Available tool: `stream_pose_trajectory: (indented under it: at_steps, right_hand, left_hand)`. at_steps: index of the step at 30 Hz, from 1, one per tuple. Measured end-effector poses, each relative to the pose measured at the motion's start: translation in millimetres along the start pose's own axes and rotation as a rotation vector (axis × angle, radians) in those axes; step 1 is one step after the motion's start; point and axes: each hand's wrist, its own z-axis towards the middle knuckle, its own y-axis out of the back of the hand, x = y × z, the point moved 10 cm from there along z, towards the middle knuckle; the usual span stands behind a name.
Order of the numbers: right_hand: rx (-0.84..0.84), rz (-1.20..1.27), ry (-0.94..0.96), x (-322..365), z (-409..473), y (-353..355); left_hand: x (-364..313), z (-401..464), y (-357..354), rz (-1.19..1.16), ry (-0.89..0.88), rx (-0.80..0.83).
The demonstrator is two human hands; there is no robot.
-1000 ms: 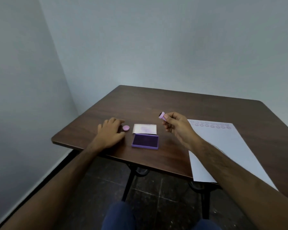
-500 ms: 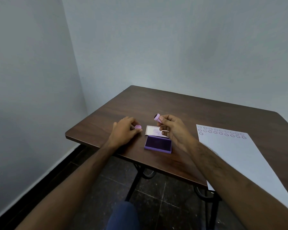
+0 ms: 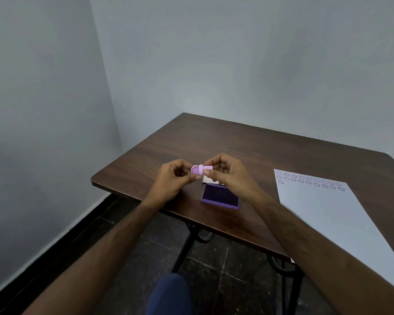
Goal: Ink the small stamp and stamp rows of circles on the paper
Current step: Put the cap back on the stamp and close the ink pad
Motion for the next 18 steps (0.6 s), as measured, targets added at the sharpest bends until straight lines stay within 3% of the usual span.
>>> stream_pose_trajectory:
  at_steps: [18]
  right_hand:
    - [-0.102,-0.365,0.245,28.5,0.3,-4.3]
  left_hand:
    - [-8.9,-4.2,-1.2,0.196,-0.038,0.015]
